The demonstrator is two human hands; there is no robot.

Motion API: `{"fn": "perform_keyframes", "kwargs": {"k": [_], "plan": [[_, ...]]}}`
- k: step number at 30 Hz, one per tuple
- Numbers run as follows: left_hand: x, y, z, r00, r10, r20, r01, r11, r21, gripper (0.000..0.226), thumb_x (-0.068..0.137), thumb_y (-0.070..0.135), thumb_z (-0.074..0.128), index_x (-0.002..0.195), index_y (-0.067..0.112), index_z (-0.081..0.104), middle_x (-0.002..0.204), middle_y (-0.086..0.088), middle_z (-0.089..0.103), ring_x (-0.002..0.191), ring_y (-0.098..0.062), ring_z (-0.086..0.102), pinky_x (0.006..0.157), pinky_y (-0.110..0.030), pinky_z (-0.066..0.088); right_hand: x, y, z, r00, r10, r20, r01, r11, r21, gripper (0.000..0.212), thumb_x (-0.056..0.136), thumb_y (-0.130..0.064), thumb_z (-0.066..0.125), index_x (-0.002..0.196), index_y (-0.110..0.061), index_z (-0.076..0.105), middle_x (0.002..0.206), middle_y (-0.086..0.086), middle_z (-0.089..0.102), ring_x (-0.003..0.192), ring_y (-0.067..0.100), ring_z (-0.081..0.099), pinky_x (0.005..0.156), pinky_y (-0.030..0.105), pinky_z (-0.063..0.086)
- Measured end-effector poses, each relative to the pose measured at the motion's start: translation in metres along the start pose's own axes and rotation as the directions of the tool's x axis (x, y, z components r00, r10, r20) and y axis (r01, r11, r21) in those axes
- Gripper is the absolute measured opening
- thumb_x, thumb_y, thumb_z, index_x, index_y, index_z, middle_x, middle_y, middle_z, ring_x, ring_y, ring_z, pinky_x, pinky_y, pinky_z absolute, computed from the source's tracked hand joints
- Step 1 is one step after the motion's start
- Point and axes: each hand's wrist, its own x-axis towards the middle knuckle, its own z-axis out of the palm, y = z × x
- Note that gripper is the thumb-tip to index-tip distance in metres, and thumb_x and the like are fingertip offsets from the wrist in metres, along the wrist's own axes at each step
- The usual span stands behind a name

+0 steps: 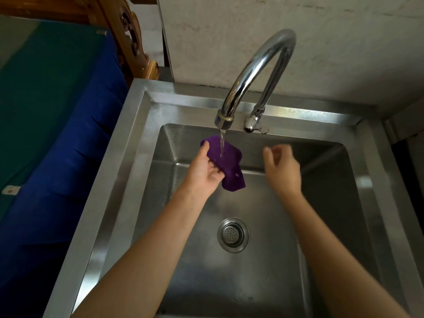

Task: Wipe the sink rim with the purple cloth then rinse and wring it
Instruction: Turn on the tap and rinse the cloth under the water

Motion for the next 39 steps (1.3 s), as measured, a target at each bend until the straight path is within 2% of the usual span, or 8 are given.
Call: {"fn": "perform_keyframes", "kwargs": {"k": [6, 12, 17, 22, 29, 32, 35, 39], "plan": [[-0.01, 0.0, 0.016, 0.999, -0.013, -0.042, 0.011, 0.999, -0.042, 0.04, 0.097, 0.029, 0.044, 0.125, 0.001, 0.051, 0.113, -0.016, 0.063, 0.119, -0.03, 0.054, 0.098, -0.046, 0.043, -0.054, 0.012, 0.034, 0.924, -0.18, 0.336, 0.064, 0.942, 0.33, 0.045, 0.084, -0.015, 0.063, 0.125, -0.017, 0.044, 0.121, -0.002, 0.055, 0.106, 0.012, 0.056, 0.091, 0.034, 0.05], [-0.029, 0.01, 0.027, 0.998, -0.007, -0.055, 0.009, 0.999, 0.031, 0.035, 0.098, 0.023, 0.044, 0.124, 0.001, 0.051, 0.118, -0.016, 0.059, 0.12, -0.03, 0.052, 0.103, -0.046, 0.039, -0.039, -0.008, 0.032, 0.952, -0.131, 0.277, 0.047, 0.955, 0.292, 0.046, 0.078, -0.004, 0.066, 0.12, -0.011, 0.049, 0.111, 0.0, 0.06, 0.096, 0.011, 0.057, 0.085, 0.024, 0.048], [-0.027, 0.024, 0.013, 0.978, 0.118, -0.17, -0.062, 0.95, 0.305, 0.008, 0.089, 0.007, 0.051, 0.092, 0.01, 0.058, 0.086, -0.007, 0.063, 0.085, -0.019, 0.06, 0.09, -0.04, 0.048, -0.022, -0.018, 0.012, 0.962, -0.024, 0.271, -0.083, 0.922, 0.378, 0.027, 0.087, -0.002, 0.044, 0.102, -0.015, 0.063, 0.095, 0.004, 0.064, 0.09, 0.02, 0.061, 0.078, 0.032, 0.051], [-0.024, 0.024, -0.002, 0.979, 0.142, -0.147, -0.063, 0.894, 0.445, 0.014, 0.082, 0.023, 0.047, 0.069, 0.022, 0.054, 0.074, 0.002, 0.055, 0.078, -0.015, 0.051, 0.077, -0.037, 0.036, -0.016, -0.04, -0.002, 0.853, -0.078, 0.516, -0.227, 0.835, 0.502, 0.034, 0.087, 0.003, 0.036, 0.087, -0.019, 0.063, 0.083, 0.007, 0.062, 0.079, 0.023, 0.057, 0.07, 0.036, 0.048], [-0.017, 0.033, -0.011, 0.992, -0.124, 0.032, 0.103, 0.924, 0.369, 0.053, 0.08, 0.062, 0.052, 0.115, 0.023, 0.061, 0.106, -0.006, 0.067, 0.1, -0.026, 0.062, 0.082, -0.043, 0.051, 0.0, -0.048, -0.022, 0.738, -0.268, 0.619, -0.171, 0.814, 0.555, 0.034, 0.081, 0.011, 0.044, 0.101, -0.009, 0.063, 0.091, 0.003, 0.064, 0.084, 0.019, 0.057, 0.073, 0.026, 0.049], [-0.018, 0.032, 0.002, 0.988, -0.152, 0.025, 0.112, 0.819, 0.563, 0.044, 0.085, 0.059, 0.047, 0.102, 0.023, 0.065, 0.101, -0.003, 0.07, 0.098, -0.022, 0.063, 0.079, -0.042, 0.052, 0.004, -0.053, -0.021, 0.788, -0.252, 0.561, -0.041, 0.889, 0.457, 0.036, 0.083, 0.013, 0.044, 0.106, -0.007, 0.063, 0.091, 0.001, 0.062, 0.088, 0.02, 0.058, 0.08, 0.036, 0.052], [-0.019, 0.027, 0.011, 0.992, -0.128, -0.022, 0.118, 0.819, 0.562, 0.042, 0.087, 0.05, 0.053, 0.114, 0.018, 0.062, 0.103, -0.006, 0.07, 0.101, -0.024, 0.063, 0.085, -0.042, 0.053, 0.003, -0.058, -0.014, 0.851, -0.229, 0.473, 0.055, 0.934, 0.353, 0.035, 0.083, 0.009, 0.046, 0.109, -0.008, 0.062, 0.092, -0.001, 0.061, 0.092, 0.02, 0.057, 0.082, 0.041, 0.053], [-0.018, 0.026, 0.017, 0.999, 0.038, 0.011, -0.039, 0.909, 0.414, 0.034, 0.09, 0.029, 0.058, 0.119, 0.013, 0.054, 0.099, -0.01, 0.065, 0.096, -0.026, 0.062, 0.094, -0.044, 0.048, -0.006, -0.062, -0.015, 0.743, -0.037, 0.669, -0.309, 0.867, 0.392, 0.029, 0.094, -0.032, 0.046, 0.117, -0.018, 0.058, 0.11, 0.005, 0.062, 0.102, 0.021, 0.06, 0.07, 0.029, 0.055]]}}
